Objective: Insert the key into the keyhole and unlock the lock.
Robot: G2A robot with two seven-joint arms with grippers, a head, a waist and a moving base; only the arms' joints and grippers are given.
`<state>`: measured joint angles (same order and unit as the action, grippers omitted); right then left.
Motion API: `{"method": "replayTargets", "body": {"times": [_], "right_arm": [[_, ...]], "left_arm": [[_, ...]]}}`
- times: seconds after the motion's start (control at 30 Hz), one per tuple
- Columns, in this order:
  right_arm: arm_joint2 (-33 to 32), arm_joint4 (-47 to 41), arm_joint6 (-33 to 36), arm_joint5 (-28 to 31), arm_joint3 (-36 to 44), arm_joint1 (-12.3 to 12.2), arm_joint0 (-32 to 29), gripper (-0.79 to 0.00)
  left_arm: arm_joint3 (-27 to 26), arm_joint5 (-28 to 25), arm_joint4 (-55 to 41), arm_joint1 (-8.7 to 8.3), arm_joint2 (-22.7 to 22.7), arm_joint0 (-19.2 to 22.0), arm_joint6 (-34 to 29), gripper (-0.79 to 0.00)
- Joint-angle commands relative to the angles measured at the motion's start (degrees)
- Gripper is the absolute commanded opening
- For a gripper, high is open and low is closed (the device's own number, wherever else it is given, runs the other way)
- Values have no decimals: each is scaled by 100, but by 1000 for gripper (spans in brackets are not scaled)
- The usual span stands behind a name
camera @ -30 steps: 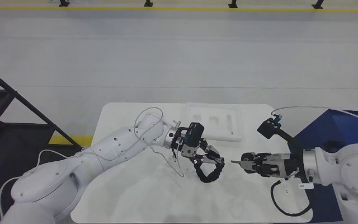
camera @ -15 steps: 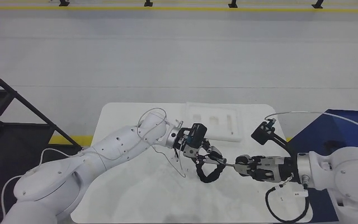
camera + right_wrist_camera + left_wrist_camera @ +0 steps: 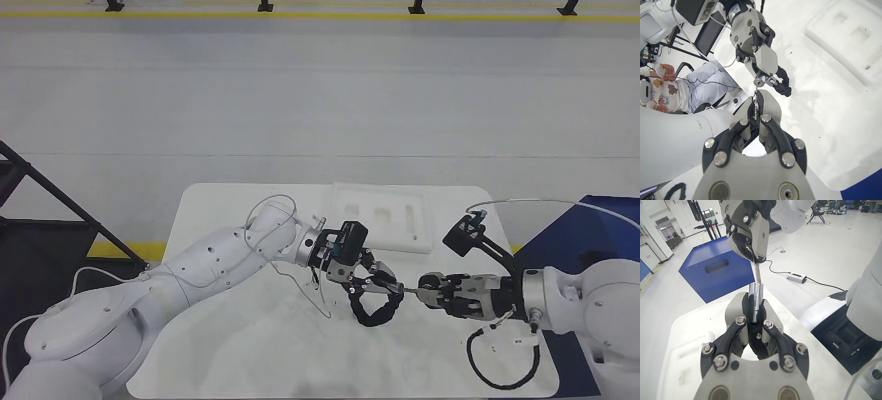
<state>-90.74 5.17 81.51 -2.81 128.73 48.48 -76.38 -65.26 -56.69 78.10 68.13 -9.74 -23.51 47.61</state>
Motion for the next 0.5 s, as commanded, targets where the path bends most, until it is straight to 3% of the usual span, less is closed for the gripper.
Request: {"method": "replayTargets", "body": {"times": [0.0, 0.13, 0.3, 0.47], "right_arm": [[3, -13, -28, -30, -19, -8, 16, -785], [25, -13, 35, -76, -37, -33, 38, -785], [16, 63, 253, -571, -212, -76, 82, -785], [440, -269, 581, -723, -590, -82, 280, -785]], "left_arm": [[-3, -10, -1, -3, 0, -5, -10, -785], [31, -2, -9, -20, 0, -5, -2, -785], [3, 113, 68, -74, 0, -3, 113, -785], [-195, 232, 282, -137, 0, 24, 232, -785]]}}
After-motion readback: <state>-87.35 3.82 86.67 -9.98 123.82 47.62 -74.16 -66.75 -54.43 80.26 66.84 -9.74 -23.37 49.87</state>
